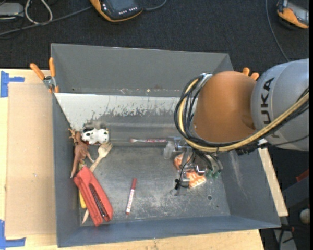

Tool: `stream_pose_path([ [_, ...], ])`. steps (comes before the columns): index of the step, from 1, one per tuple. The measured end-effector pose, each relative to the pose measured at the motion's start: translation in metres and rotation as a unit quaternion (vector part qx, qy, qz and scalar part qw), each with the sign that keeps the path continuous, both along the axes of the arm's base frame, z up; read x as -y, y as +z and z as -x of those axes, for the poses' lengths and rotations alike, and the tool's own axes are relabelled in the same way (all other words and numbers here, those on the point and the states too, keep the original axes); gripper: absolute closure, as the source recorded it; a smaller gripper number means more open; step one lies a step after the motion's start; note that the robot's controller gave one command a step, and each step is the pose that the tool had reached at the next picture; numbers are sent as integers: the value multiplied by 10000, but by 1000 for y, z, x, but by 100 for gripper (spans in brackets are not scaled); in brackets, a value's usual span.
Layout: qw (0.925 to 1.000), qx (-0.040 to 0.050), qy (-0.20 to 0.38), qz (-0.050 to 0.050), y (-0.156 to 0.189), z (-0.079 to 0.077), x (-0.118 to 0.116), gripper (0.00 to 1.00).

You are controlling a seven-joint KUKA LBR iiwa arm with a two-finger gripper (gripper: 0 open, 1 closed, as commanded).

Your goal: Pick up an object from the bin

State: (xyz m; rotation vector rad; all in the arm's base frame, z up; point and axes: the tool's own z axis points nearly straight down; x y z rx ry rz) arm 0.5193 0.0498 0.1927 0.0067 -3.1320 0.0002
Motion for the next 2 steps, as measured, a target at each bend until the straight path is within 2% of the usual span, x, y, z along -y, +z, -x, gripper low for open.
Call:
stream_pose_path([
  [1, 10000, 39, -9, -3, 4, -1, 0, 0],
  [2, 9999, 27, 99, -9, 16, 2, 57, 0],
])
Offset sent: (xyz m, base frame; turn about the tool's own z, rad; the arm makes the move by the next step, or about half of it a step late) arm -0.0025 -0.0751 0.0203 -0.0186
